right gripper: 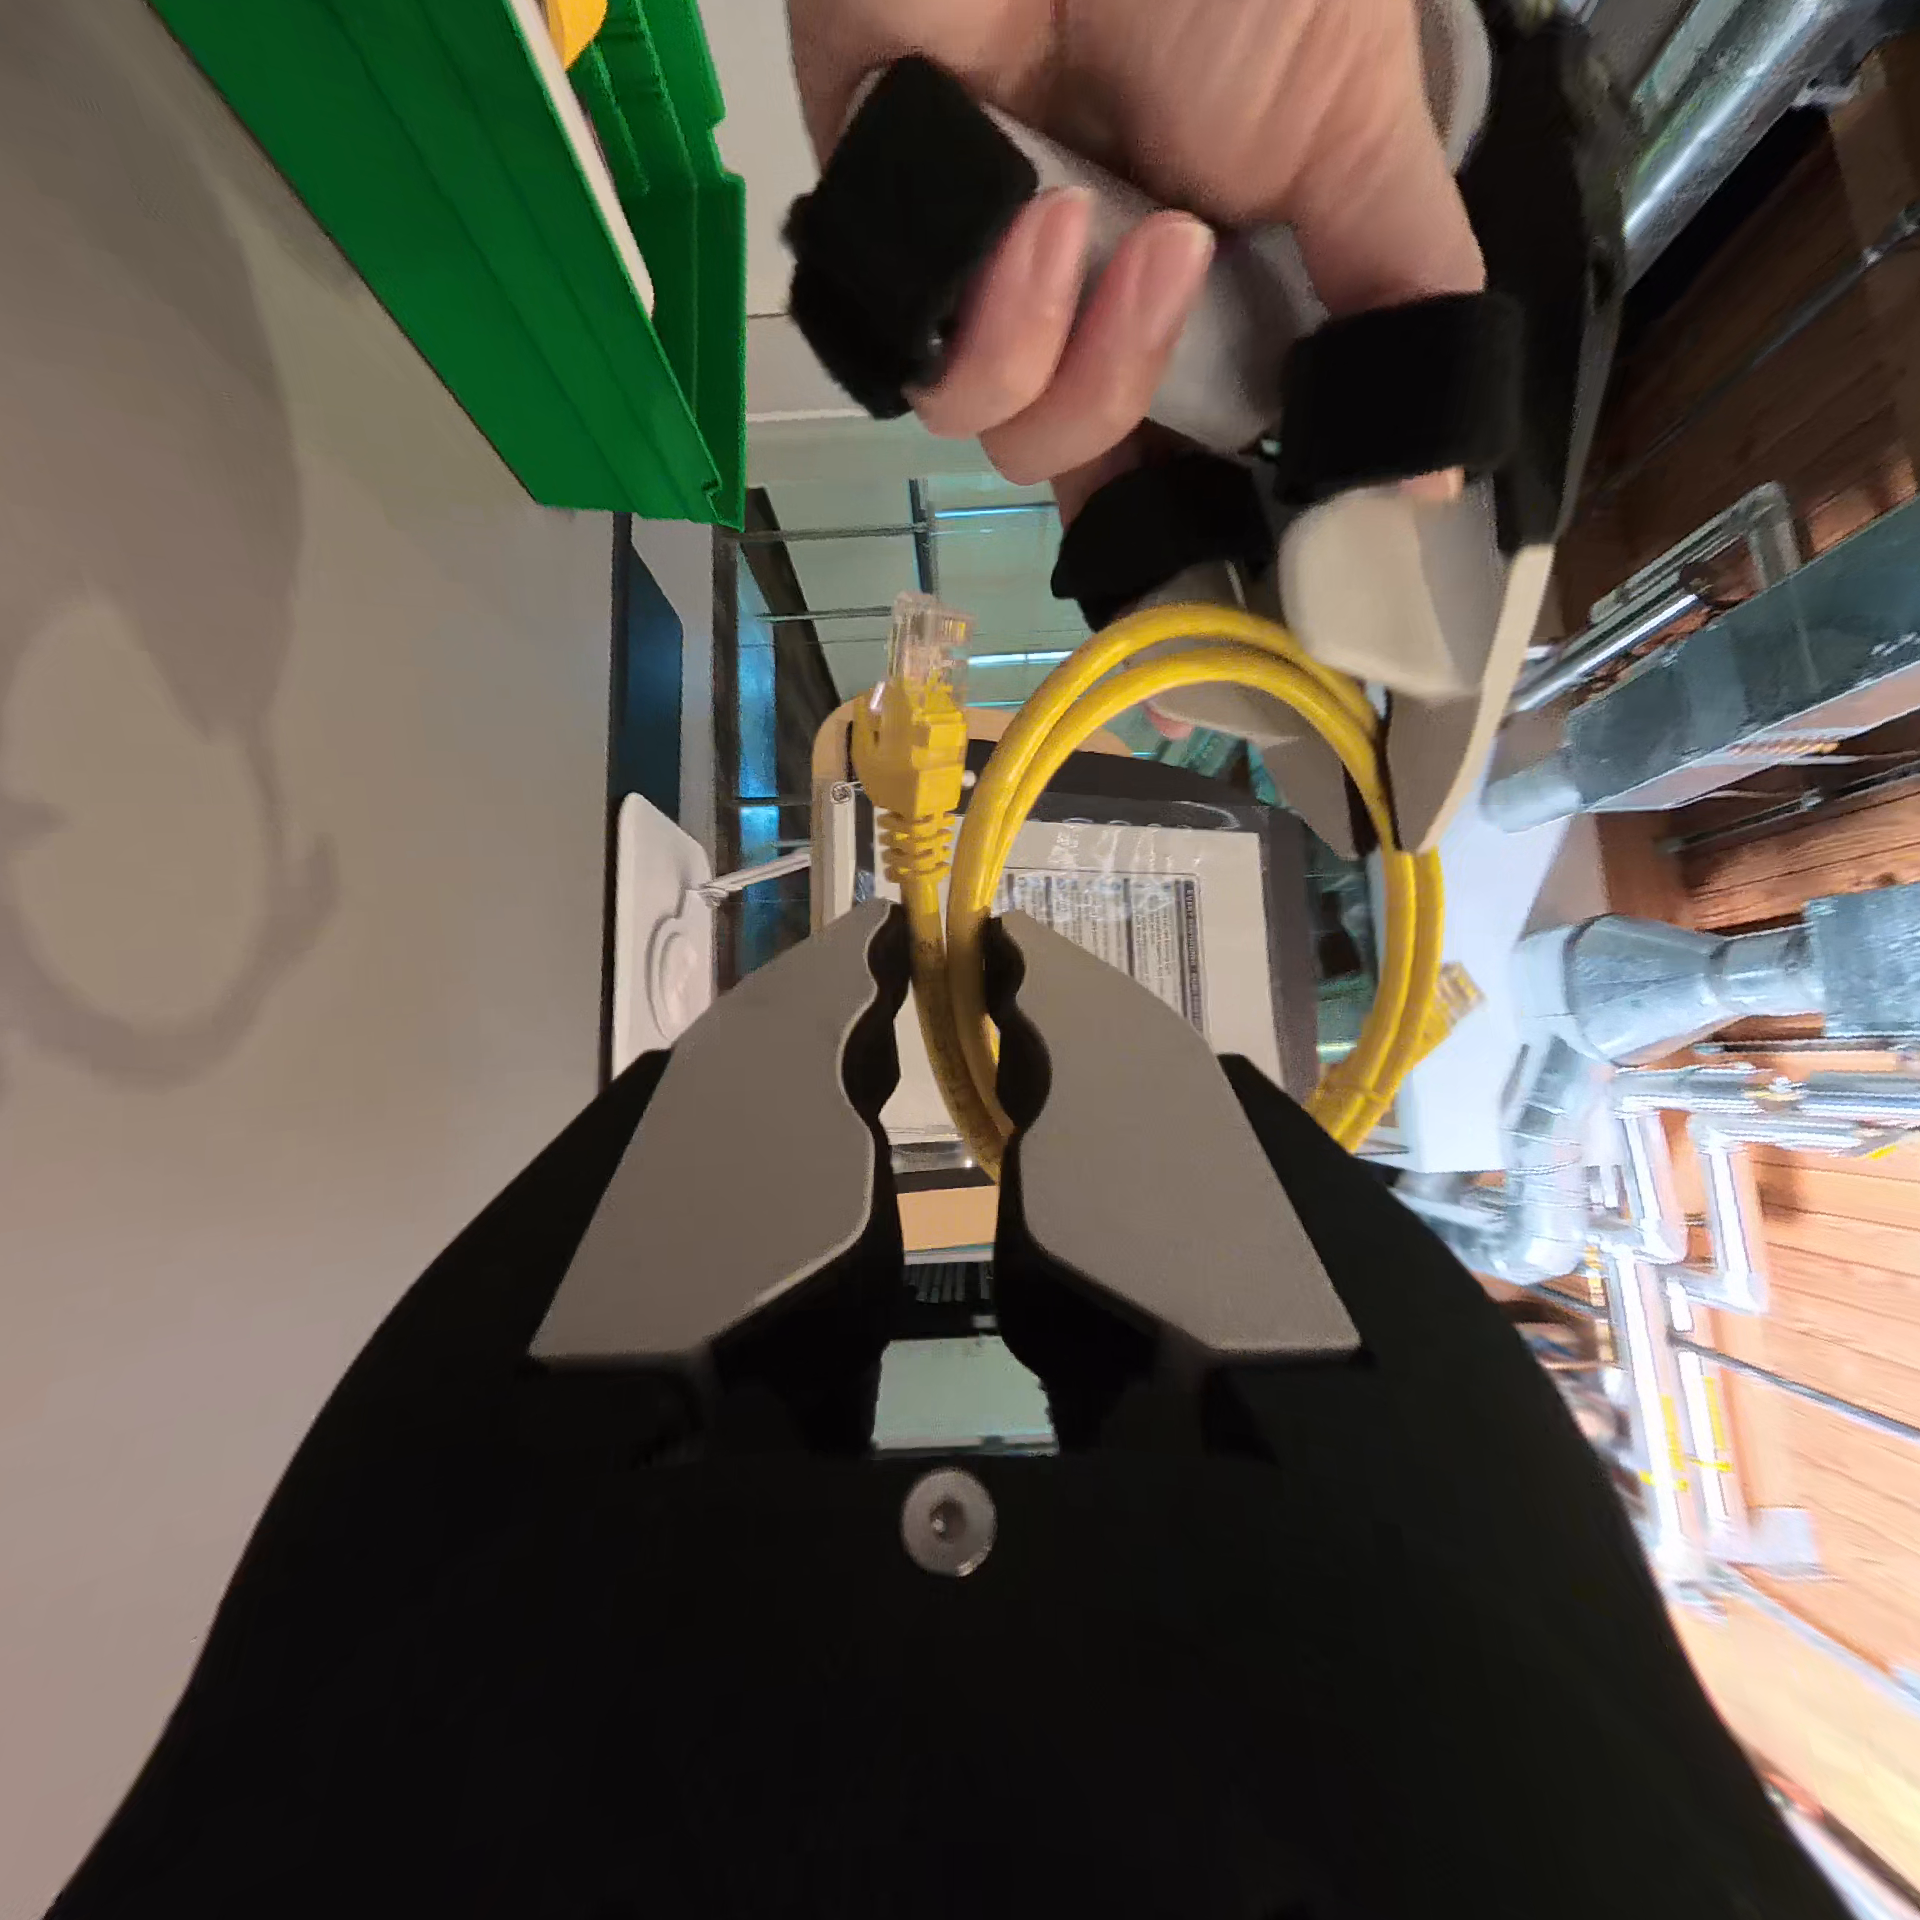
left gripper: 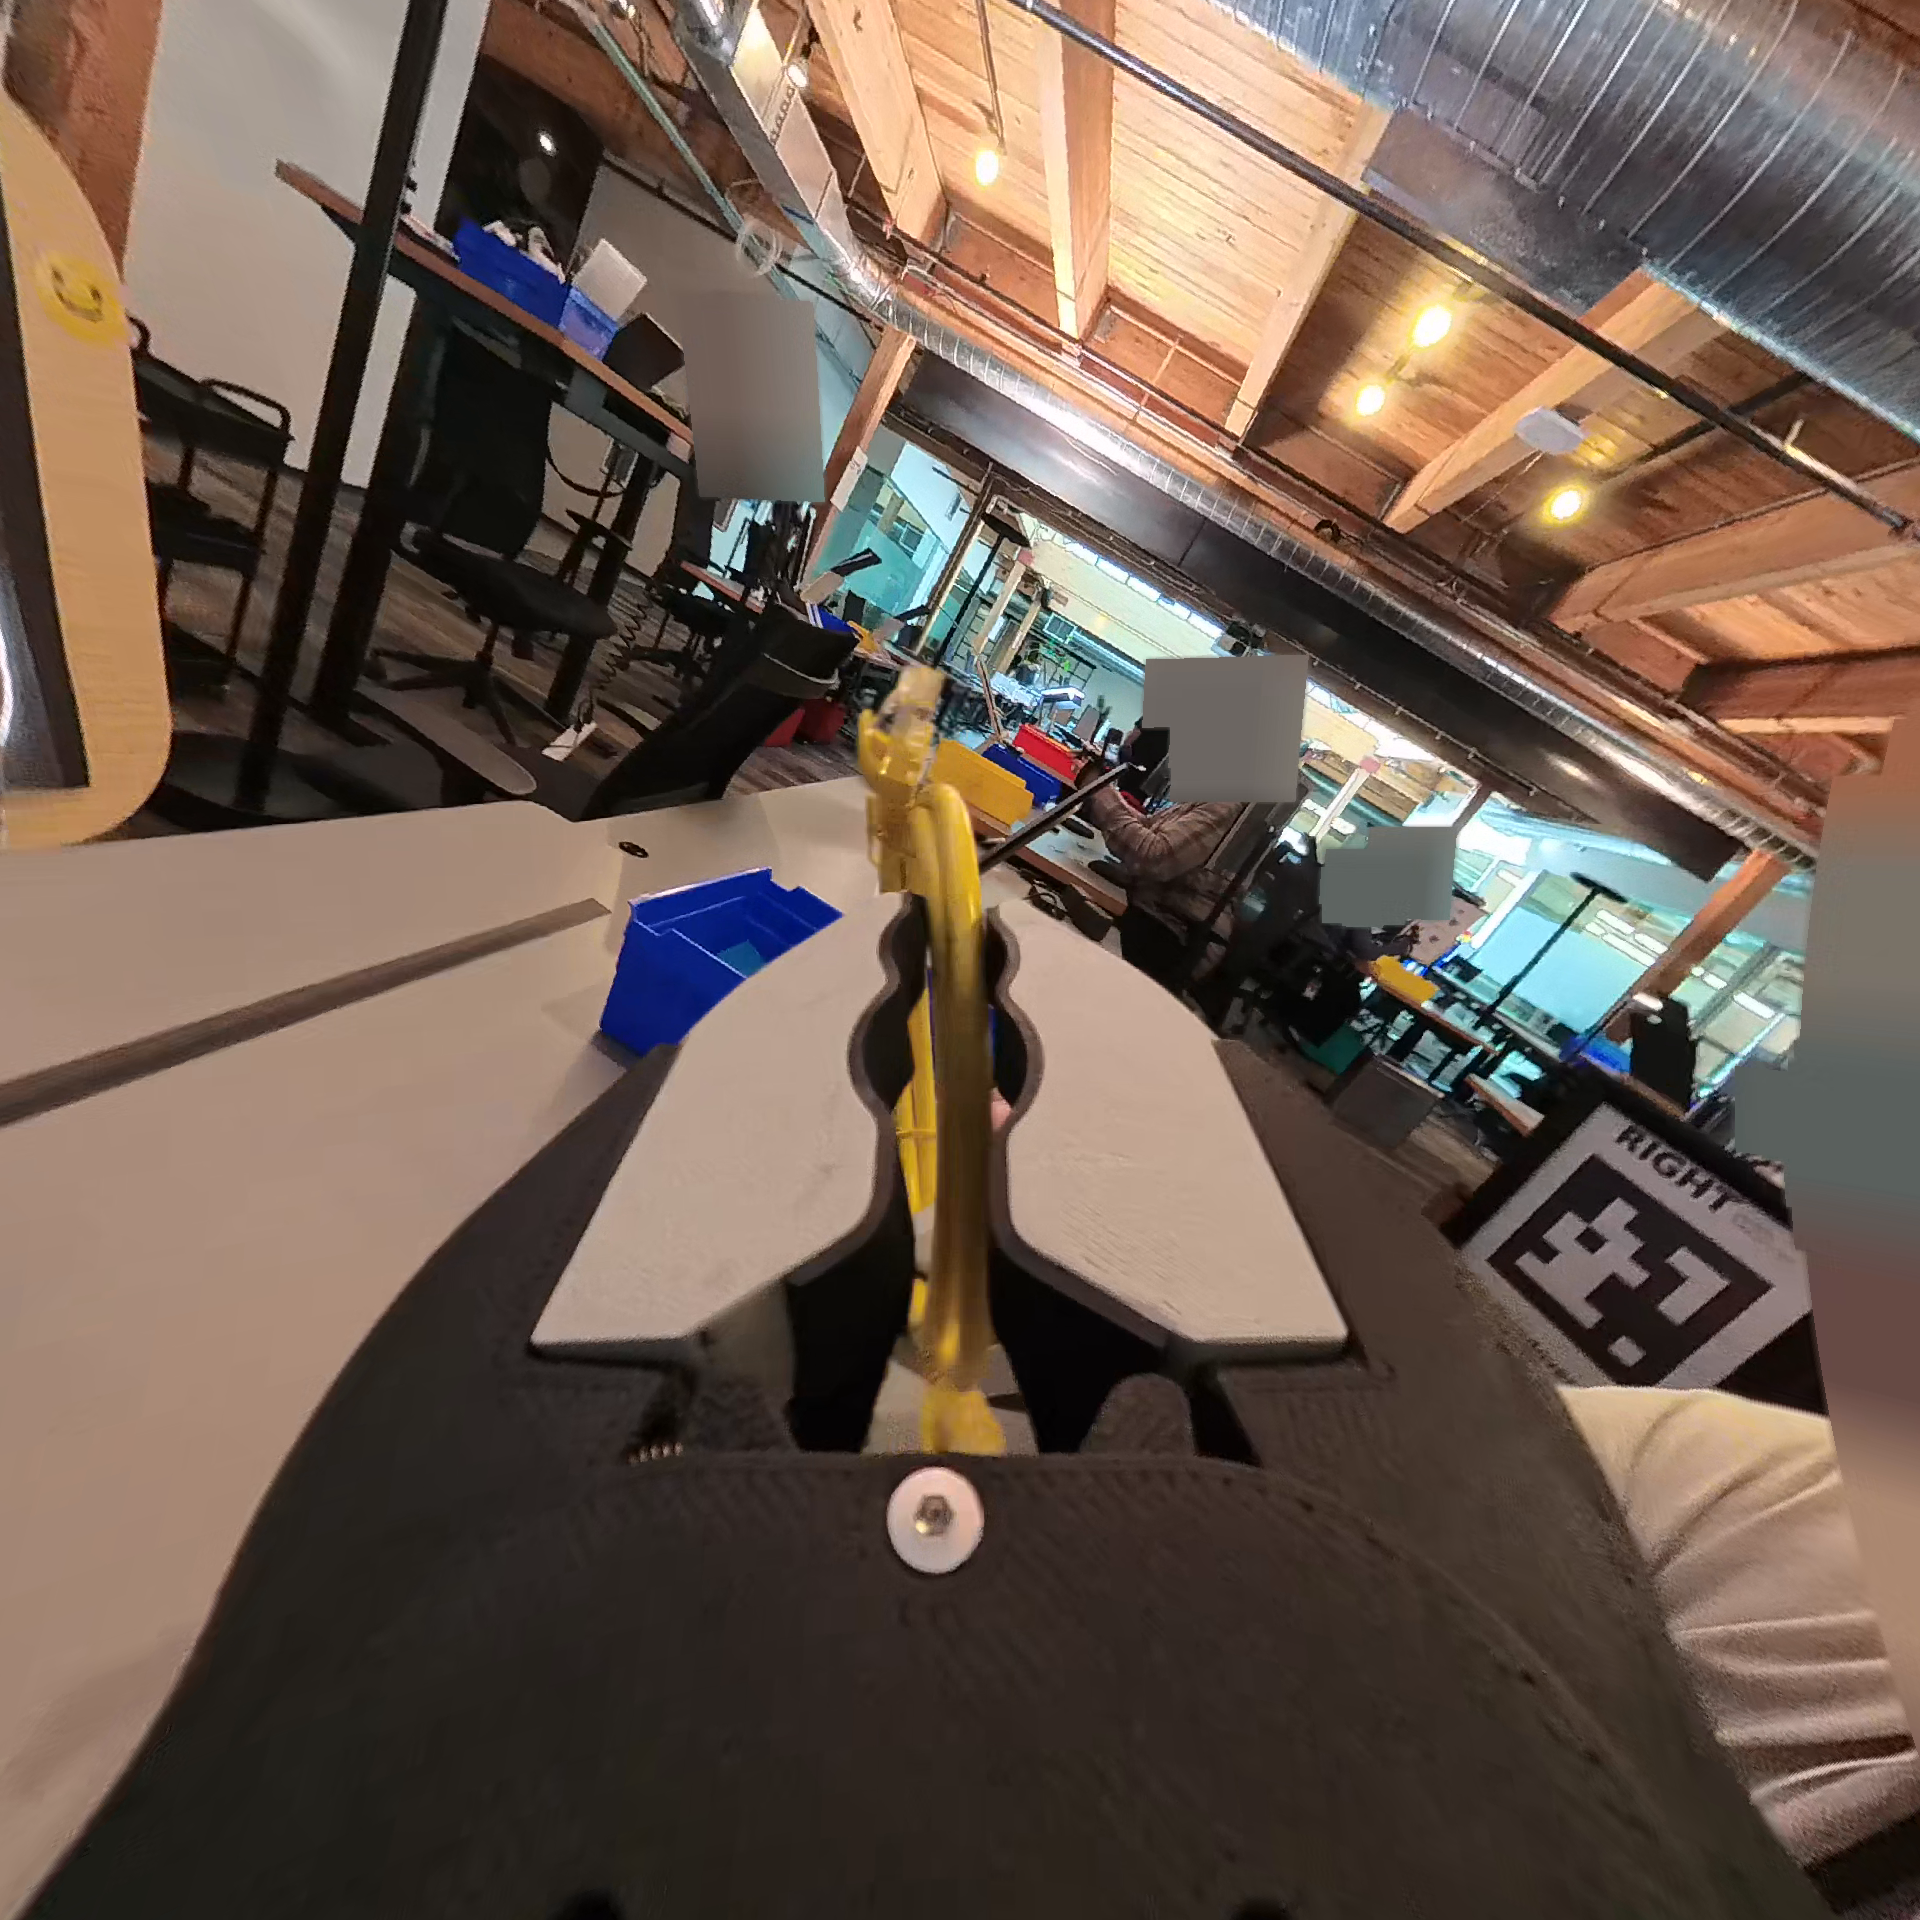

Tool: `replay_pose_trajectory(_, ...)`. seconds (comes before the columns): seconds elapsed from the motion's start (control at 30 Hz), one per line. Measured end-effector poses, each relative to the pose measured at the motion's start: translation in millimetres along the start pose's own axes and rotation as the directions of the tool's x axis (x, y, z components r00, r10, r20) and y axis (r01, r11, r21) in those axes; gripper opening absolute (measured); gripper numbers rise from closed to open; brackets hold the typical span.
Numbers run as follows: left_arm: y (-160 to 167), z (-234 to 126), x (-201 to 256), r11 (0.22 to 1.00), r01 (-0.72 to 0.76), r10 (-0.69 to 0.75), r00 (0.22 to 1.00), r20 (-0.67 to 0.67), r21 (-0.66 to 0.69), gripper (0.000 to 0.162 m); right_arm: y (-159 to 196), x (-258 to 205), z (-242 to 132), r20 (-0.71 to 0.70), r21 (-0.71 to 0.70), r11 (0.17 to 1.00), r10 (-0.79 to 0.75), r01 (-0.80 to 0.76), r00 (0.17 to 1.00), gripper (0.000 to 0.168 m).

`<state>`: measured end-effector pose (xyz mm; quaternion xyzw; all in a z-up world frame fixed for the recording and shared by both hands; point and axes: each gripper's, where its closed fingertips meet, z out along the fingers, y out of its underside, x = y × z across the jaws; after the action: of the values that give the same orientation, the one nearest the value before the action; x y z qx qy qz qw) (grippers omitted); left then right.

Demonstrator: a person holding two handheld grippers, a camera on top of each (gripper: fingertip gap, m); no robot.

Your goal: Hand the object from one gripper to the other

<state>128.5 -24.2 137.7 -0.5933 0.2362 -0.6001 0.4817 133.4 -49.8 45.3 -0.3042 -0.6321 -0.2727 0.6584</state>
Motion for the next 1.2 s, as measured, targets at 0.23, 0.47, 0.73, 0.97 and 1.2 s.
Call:
replay_pose_trajectory(0.23,-32.9,-27.8,-11.9,0.829,-0.554,0.539,0.758,0.366,-0.075,0.073,26.9,7.7,-22.3,0.219,-0.030,0.940,0.339,-0.341,0.915,0.013)
replay_pose_trajectory(0.47,14.5,2.9,-1.2,0.721,-0.617,0.693,0.657,0.297,-0.314,0.063,80.8,34.0,-29.7,0.035,-0.218,0.949,0.243,-0.230,0.970,0.013)
replay_pose_trajectory(0.73,20.6,27.9,16.4,0.920,-0.383,0.391,0.911,0.129,-0.077,0.057,38.7,51.2,-19.9,-0.225,-0.101,0.993,-0.077,0.056,0.971,0.013)
replay_pose_trajectory(0.97,14.9,15.4,33.4,0.936,-0.350,0.349,0.936,-0.040,-0.040,0.005,13.0,44.7,-17.9,-0.223,0.087,0.996,0.044,-0.025,0.974,0.018)
replay_pose_trajectory(1.2,-5.3,7.0,6.2,0.575,-0.799,0.797,0.498,0.342,-0.175,0.005,11.0,44.0,-19.6,0.273,0.184,0.576,0.749,-0.797,0.604,0.033)
